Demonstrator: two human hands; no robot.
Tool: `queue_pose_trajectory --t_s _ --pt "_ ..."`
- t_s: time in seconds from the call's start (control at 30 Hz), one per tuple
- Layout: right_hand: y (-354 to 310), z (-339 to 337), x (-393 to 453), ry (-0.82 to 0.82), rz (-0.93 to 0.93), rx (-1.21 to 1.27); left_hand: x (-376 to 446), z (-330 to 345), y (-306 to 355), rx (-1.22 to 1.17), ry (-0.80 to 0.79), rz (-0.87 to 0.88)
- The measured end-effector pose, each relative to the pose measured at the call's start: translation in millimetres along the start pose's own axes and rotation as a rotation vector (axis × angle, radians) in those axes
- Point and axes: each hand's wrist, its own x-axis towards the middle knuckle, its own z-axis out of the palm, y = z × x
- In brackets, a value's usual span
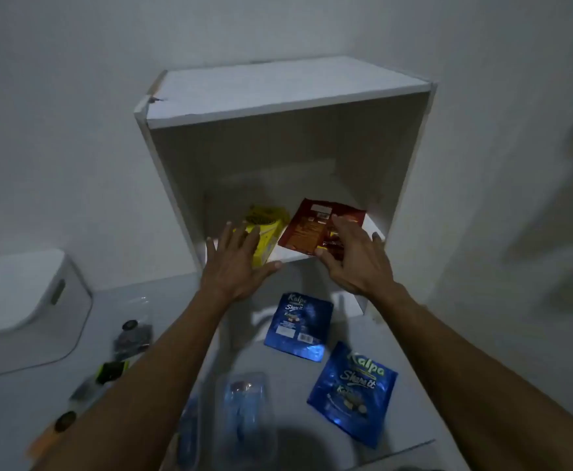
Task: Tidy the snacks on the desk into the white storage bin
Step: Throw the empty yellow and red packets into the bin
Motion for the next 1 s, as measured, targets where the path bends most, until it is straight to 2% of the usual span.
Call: queue_pose_trajectory --t_s 0.17,0.37,0.5,0.77,1.0 --pt "14.7 28.3 8.7 -0.081 -0.013 -0.080 4.4 22.5 -15.1 -0.044 0.017 0.048" --pt "25.8 48.3 -0.1 0.008 -0.109 -0.214 -6.3 45.7 -23.6 -0.042 0.235 0.159" --pt "31.3 47.8 -2.9 0.147 -0.193 -0.250 -6.5 53.0 -21.7 -0.026 0.385 0.178" --pt "10.9 29.6 -9.6 0.402 -0.095 0.049 -10.4 34.6 -9.0 -0.143 0.615 0.140" --pt "5.6 -23.5 -67.1 0.623 0.042 0.340 -34.9 2.8 48.5 -0.429 0.589 -0.008"
